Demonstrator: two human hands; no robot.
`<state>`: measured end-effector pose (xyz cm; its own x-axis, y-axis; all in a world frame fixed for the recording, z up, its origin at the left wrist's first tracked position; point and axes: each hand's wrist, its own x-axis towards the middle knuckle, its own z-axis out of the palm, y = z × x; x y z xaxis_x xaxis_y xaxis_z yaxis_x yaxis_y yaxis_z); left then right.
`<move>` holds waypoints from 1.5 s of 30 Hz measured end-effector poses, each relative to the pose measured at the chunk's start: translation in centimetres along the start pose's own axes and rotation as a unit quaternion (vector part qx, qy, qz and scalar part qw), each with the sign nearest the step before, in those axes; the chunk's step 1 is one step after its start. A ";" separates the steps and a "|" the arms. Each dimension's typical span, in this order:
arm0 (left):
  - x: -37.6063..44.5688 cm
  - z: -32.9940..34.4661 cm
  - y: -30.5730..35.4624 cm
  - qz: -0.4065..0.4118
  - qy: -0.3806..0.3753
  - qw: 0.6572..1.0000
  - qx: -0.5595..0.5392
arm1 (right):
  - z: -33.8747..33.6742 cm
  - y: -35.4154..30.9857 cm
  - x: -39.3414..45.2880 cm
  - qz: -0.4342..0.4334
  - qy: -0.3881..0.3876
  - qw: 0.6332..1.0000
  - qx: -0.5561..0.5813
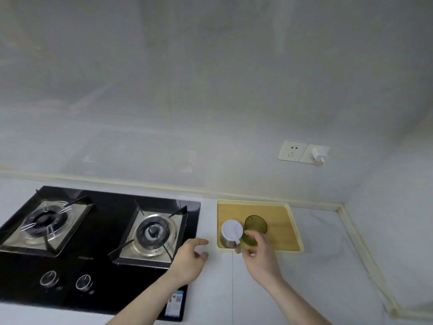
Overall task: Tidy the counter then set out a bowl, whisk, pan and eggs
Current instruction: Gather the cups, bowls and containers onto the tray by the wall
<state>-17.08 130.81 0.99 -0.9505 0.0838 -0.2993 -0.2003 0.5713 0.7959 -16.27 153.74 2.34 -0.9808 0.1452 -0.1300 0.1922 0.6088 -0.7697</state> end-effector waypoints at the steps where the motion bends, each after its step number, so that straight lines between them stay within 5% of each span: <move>1: -1.4 -1.6 -0.9 0.014 0.023 1.000 0.012 | 0.4 -1.3 -0.6 -0.015 -0.011 1.000 0.004; 5: -7.1 -8.1 -3.6 0.046 0.097 0.993 0.054 | 2.9 -5.9 -2.4 -0.064 -0.095 0.993 0.001; 11: -17.8 -17.0 -9.8 -0.024 0.218 0.975 0.043 | 12.2 -16.4 -7.8 -0.163 -0.269 0.949 -0.003; 19: -34.2 -27.9 -17.7 -0.072 0.352 0.933 0.037 | 24.7 -29.6 -19.2 -0.280 -0.387 0.879 0.005; 31: -48.9 -40.1 -26.8 -0.129 0.460 0.877 0.056 | 37.0 -43.8 -30.0 -0.341 -0.462 0.818 0.025; 45: -50.1 -56.3 -37.0 -0.186 0.513 0.837 0.049 | 55.6 -57.7 -29.5 -0.347 -0.515 0.783 0.034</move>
<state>24.55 59.49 16.12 -0.5408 -0.8307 0.1319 -0.5549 0.4702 0.6863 -0.22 70.99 15.87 -0.3602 -0.9300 -0.0734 -0.3674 0.2138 -0.9052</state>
